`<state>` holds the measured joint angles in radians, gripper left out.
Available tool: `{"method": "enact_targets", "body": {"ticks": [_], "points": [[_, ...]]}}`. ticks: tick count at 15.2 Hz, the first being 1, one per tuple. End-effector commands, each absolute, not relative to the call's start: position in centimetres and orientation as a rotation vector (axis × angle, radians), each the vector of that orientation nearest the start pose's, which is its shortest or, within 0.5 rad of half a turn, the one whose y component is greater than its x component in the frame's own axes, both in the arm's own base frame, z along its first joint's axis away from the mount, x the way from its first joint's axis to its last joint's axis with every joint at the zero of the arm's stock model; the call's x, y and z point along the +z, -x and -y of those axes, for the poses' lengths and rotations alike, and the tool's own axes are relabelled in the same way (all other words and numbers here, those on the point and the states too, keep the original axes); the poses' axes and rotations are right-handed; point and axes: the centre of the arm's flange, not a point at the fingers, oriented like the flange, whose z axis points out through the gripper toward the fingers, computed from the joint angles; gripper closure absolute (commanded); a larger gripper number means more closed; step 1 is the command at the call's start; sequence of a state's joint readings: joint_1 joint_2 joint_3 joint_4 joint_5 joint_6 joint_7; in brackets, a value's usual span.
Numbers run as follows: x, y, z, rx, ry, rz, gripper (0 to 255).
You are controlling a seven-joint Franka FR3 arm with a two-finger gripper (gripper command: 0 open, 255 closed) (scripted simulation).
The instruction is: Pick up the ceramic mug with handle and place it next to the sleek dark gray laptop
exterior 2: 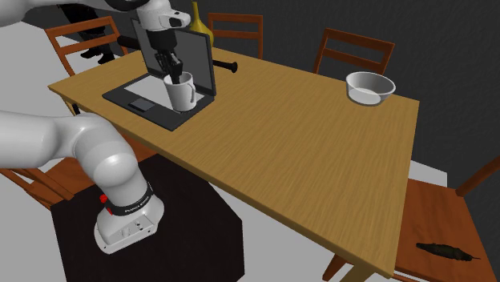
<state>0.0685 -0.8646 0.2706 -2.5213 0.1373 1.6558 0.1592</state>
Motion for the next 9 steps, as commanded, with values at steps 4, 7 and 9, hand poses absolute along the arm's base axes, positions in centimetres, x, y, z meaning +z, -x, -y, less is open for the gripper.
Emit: {"method": "enact_targets", "body": {"ticks": [4, 7, 9], "points": [[50.4, -27.2, -12.5, 0.005, 3.21, 0.116, 255], [48.8, -27.2, -12.5, 0.005, 3.21, 0.116, 255], [47.7, -27.2, -12.5, 0.005, 3.21, 0.116, 255]]}}
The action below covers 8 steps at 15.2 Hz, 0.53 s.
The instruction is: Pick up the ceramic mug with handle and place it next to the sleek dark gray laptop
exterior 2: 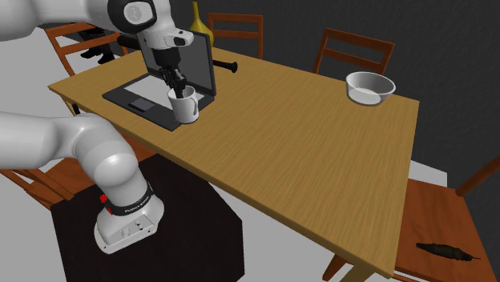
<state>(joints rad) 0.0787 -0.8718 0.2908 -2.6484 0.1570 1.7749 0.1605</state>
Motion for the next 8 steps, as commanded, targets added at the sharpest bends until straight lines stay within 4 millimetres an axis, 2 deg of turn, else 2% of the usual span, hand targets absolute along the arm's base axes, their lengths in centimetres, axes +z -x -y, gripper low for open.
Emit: {"method": "enact_targets", "body": {"ticks": [1, 8], "points": [[47.2, -27.2, -12.5, 0.005, 3.21, 0.116, 255], [43.5, -27.2, -12.5, 0.005, 3.21, 0.116, 255]]}}
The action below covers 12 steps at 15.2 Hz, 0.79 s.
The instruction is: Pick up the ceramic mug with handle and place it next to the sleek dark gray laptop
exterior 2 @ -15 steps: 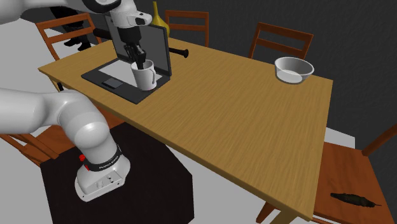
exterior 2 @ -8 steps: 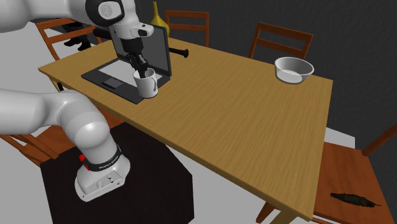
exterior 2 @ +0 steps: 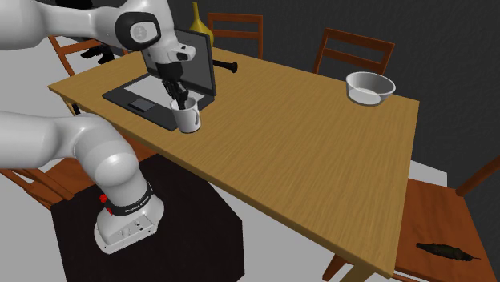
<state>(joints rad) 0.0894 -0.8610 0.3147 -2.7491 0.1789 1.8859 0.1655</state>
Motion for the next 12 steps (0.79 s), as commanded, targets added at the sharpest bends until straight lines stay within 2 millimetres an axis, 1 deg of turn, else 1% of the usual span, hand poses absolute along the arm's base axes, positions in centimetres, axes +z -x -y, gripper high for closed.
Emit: {"method": "enact_targets", "body": {"ticks": [1, 12], "points": [[43.0, -27.2, -12.5, 0.005, 3.21, 0.116, 255], [37.2, -27.2, -12.5, 0.005, 3.21, 0.116, 255]]}}
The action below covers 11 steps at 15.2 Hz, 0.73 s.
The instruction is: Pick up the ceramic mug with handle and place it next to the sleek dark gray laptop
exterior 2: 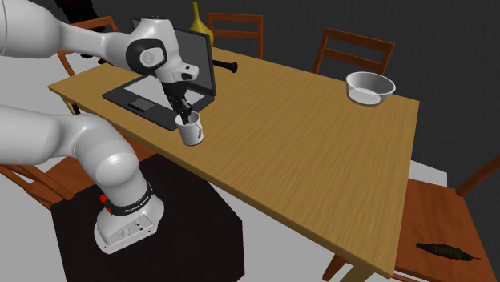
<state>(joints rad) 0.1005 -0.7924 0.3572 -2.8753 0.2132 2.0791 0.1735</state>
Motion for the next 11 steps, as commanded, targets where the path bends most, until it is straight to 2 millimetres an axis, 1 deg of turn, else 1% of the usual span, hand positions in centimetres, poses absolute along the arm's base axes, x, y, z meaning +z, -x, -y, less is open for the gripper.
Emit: {"method": "enact_targets", "body": {"ticks": [1, 9, 10, 11], "points": [[36.27, -27.16, -12.51, 0.005, 3.21, 0.116, 255], [36.27, -27.16, -12.51, 0.005, 3.21, 0.116, 255], [36.27, -27.16, -12.51, 0.005, 3.21, 0.116, 0], [36.27, -27.16, -12.51, 0.005, 3.21, 0.116, 0]]}}
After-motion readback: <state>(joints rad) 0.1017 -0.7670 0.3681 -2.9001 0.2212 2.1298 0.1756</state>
